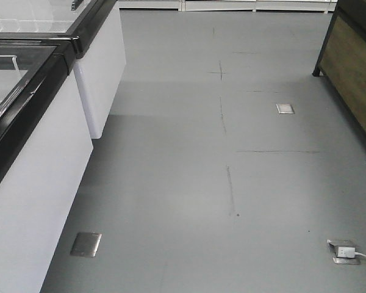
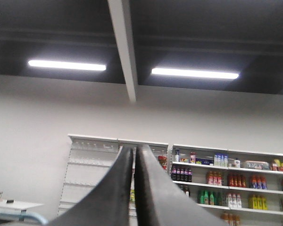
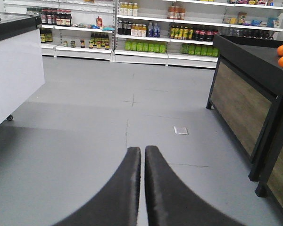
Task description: Left arm holds basket, right arm returns cookies
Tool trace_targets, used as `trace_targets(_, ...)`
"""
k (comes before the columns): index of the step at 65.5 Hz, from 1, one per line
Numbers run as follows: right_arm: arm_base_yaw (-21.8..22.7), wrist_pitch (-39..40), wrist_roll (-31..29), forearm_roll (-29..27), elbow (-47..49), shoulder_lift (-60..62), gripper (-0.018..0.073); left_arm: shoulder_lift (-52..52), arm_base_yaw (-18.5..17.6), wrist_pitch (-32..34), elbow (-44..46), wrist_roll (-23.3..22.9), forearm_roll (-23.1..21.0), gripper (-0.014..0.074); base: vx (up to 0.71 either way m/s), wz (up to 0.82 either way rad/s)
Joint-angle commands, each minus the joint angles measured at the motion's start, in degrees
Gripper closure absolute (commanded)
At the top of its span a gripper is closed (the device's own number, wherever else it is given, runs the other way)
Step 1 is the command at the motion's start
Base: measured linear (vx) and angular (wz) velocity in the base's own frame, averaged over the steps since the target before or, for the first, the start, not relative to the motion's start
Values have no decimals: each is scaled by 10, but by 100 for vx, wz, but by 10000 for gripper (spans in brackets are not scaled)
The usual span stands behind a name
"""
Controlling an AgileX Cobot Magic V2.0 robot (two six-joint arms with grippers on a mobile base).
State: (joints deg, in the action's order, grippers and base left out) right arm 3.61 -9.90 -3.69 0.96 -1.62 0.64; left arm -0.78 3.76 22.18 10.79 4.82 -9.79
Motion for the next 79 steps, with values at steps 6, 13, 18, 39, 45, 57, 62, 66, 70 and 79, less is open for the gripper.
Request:
trace_targets(6, 4, 42, -3, 2, -10, 7, 565, 36, -2, -125, 176, -6, 75, 601, 0, 0)
trace_targets(13, 4, 42, -3, 2, -10, 7, 565, 85, -2, -194, 281, -6, 72, 601, 0, 0)
trace_targets(18, 4, 42, -3, 2, -10, 7, 565, 127, -2, -241, 346, -5, 72, 601, 0, 0)
trace_targets(39, 4, 42, -3, 2, -10, 7, 565, 322, -2, -398, 562, 22, 72, 601, 0, 0)
trace_targets(45, 4, 42, -3, 2, -10, 7, 565, 367, -2, -432, 595, 22, 68, 599, 0, 0)
trace_targets(57, 4, 43, -3, 2, -10, 7, 565, 434, -2, -477, 609, 18, 47, 596, 0, 0)
trace_targets(62, 4, 43, -3, 2, -10, 7, 565, 460, -2, -487, 609, 17, 25, 595, 0, 0)
trace_targets(66, 4, 43, -3, 2, -10, 7, 565, 481, -2, -494, 609, 17, 3, 594, 0, 0)
trace_targets(70, 4, 43, -3, 2, -10, 7, 565, 500, -2, -498, 609, 17, -10, 594, 0, 0)
trace_targets(79, 4, 43, -3, 2, -10, 7, 565, 540, -2, -498, 609, 18, -17, 592, 0, 0)
